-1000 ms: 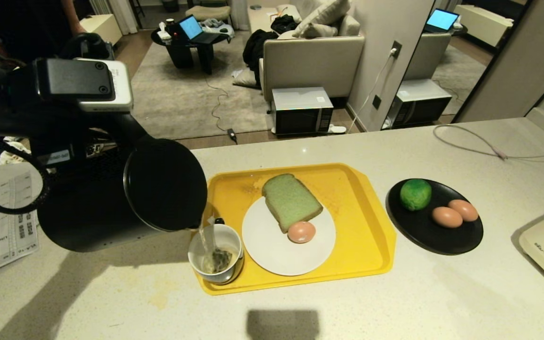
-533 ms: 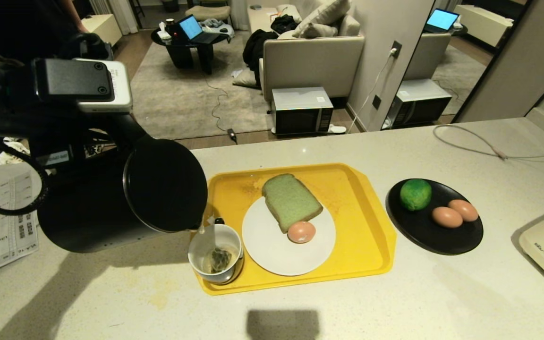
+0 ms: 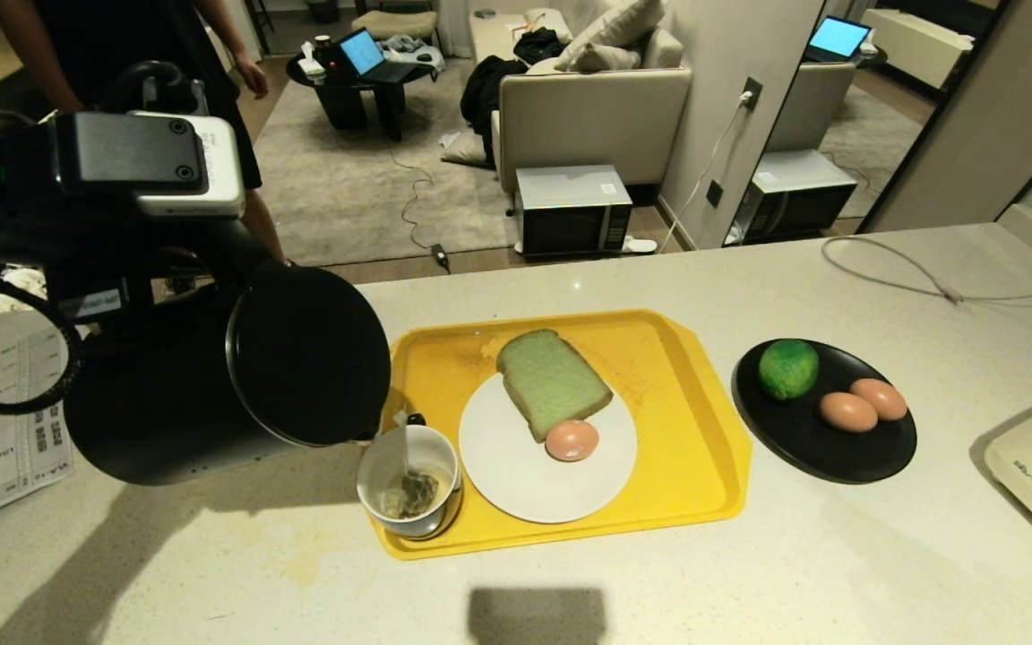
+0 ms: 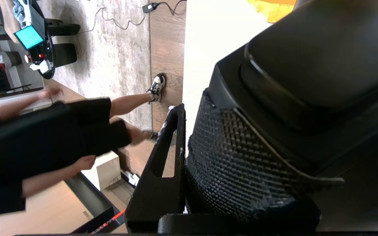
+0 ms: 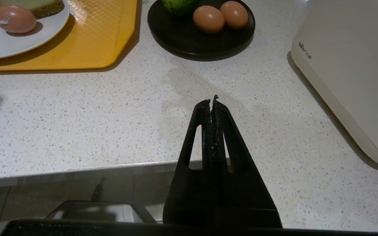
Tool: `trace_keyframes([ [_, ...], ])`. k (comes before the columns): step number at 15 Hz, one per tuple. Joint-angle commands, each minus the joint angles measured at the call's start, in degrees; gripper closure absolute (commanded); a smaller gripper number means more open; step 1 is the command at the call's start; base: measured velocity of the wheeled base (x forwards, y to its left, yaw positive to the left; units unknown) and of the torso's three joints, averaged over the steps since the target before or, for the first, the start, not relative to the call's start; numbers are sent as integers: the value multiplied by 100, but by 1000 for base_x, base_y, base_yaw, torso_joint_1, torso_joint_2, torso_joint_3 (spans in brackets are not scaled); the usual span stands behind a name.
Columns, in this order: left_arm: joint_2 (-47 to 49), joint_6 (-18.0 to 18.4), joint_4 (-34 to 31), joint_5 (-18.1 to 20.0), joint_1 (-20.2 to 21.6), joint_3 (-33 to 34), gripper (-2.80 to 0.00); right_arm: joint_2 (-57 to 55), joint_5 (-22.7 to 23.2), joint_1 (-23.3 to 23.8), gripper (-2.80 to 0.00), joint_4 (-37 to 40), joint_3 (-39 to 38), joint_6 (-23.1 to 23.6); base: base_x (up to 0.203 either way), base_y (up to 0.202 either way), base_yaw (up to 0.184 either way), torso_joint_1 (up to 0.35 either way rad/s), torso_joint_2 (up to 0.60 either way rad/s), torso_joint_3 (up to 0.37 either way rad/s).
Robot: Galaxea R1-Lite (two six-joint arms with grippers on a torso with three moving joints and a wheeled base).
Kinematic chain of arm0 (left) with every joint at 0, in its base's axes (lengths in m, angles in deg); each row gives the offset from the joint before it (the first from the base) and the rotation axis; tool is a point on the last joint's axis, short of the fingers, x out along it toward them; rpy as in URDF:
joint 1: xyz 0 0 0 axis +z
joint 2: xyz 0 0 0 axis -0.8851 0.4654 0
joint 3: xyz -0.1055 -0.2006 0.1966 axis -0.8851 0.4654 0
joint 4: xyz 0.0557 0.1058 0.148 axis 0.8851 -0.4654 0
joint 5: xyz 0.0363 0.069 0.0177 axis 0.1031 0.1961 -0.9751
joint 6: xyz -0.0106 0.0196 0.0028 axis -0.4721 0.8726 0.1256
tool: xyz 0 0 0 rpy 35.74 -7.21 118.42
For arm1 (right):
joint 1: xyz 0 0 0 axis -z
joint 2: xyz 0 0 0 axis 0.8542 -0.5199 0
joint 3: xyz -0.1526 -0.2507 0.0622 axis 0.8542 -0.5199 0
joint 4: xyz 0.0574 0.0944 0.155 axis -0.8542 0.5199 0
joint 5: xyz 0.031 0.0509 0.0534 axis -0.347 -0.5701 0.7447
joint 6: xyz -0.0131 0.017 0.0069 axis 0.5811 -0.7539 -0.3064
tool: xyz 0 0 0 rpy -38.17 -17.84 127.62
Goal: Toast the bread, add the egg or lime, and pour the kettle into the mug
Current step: Pour water into a cup
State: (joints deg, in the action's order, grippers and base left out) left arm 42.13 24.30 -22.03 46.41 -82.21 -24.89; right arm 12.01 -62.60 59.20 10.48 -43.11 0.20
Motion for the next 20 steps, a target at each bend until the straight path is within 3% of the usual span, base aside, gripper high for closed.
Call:
trace_keyframes([
  [1,-51,34,-57,-7,-1,1,0,-5,1,0,0,-2,-9,-2,0,0,0,0,0,0],
  [16,-203,11,-157,-7,-1,4,0,-5,1,0,0,-2,-9,-2,0,0,0,0,0,0],
  [20,-355,-217,-157,-7,27,36,0,-5,1,0,0,-2,-9,-2,0,0,0,0,0,0],
])
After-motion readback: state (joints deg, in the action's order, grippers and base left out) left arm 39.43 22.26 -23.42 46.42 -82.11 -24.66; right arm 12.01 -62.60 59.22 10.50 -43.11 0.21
